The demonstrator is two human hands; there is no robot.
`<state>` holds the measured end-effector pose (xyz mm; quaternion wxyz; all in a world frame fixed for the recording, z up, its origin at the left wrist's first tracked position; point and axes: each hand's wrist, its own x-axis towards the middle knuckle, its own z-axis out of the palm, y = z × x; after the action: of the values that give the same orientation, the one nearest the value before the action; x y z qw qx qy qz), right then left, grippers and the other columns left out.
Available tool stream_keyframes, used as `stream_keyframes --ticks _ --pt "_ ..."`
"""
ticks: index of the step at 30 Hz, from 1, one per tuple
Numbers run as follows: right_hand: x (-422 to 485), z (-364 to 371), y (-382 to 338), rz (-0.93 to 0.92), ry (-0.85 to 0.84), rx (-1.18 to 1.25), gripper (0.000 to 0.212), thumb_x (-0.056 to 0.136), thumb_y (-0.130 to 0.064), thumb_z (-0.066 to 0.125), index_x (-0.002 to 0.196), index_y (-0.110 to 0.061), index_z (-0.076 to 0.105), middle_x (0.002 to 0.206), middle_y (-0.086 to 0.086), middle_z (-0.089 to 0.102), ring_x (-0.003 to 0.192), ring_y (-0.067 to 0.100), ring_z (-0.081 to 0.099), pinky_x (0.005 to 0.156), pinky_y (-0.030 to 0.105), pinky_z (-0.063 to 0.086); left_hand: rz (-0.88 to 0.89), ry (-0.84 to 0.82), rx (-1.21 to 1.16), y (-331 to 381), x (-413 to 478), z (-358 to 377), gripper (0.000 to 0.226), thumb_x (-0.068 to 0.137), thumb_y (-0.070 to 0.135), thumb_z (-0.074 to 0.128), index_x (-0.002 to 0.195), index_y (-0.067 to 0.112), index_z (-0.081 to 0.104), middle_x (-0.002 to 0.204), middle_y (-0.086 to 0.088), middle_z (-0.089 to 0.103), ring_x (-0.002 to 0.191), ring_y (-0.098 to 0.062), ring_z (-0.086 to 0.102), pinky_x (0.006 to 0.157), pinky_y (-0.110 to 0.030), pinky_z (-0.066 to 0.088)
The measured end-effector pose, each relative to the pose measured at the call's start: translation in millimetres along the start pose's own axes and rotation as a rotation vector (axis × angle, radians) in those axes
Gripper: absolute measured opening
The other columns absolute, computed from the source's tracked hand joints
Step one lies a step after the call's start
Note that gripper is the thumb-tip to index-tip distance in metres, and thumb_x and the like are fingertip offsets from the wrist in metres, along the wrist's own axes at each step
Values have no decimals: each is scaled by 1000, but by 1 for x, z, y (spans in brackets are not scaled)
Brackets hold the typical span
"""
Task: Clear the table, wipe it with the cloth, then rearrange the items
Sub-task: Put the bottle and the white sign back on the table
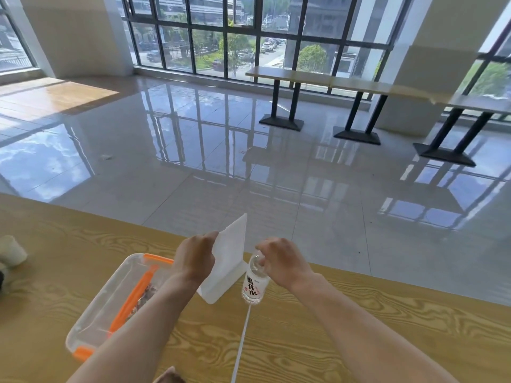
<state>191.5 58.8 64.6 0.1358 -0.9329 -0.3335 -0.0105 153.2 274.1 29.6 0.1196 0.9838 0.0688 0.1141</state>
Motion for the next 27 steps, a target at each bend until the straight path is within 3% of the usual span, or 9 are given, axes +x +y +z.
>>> stream_keyframes --ticks 6,9,11,14,19,24,27 --pt "-45 -25 19 163 7 0 14 79 -14 72 72 -11 61 77 9 69 75 29 64 69 42 54 109 72 -49 42 -5 -8 38 69 -8 57 91 20 69 70 0 68 59 -28 62 46 -28 39" --pt "-72 -39 28 246 7 -7 26 79 -11 70 64 -18 50 73 10 66 71 31 60 60 37 47 164 92 -86 67 -10 -9 39 69 -7 56 93 20 69 72 0 69 61 -31 63 47 -29 40" --pt "-91 -48 33 296 30 -20 36 76 -4 64 58 -19 37 60 5 53 64 31 49 51 34 34 204 104 -124 85 -14 -9 42 67 -7 56 94 21 69 74 -1 70 64 -33 63 48 -29 36" --pt "-119 -62 42 355 60 -42 46 75 -1 62 54 -22 26 53 -6 30 64 27 37 55 33 29 269 92 -157 112 -20 -9 42 67 -8 55 94 21 69 74 -3 70 65 -34 63 49 -29 32" --pt "-170 -80 65 472 109 -68 19 78 -9 70 66 -15 57 68 10 63 65 29 50 58 30 34 361 60 -196 158 -33 -7 38 70 -7 55 91 22 67 74 -1 69 64 -31 62 49 -29 30" --pt "-222 -95 92 547 170 -69 8 77 -10 71 74 -12 65 71 7 65 71 30 59 60 33 44 433 28 -235 211 -49 -3 36 68 -8 52 84 22 62 70 0 65 61 -31 58 48 -30 31" --pt "-258 -105 109 600 191 -72 11 79 -11 69 90 -9 71 87 13 72 85 33 65 62 31 39 486 10 -239 247 -59 2 34 68 -9 51 84 19 62 71 -1 66 63 -32 60 48 -31 35"
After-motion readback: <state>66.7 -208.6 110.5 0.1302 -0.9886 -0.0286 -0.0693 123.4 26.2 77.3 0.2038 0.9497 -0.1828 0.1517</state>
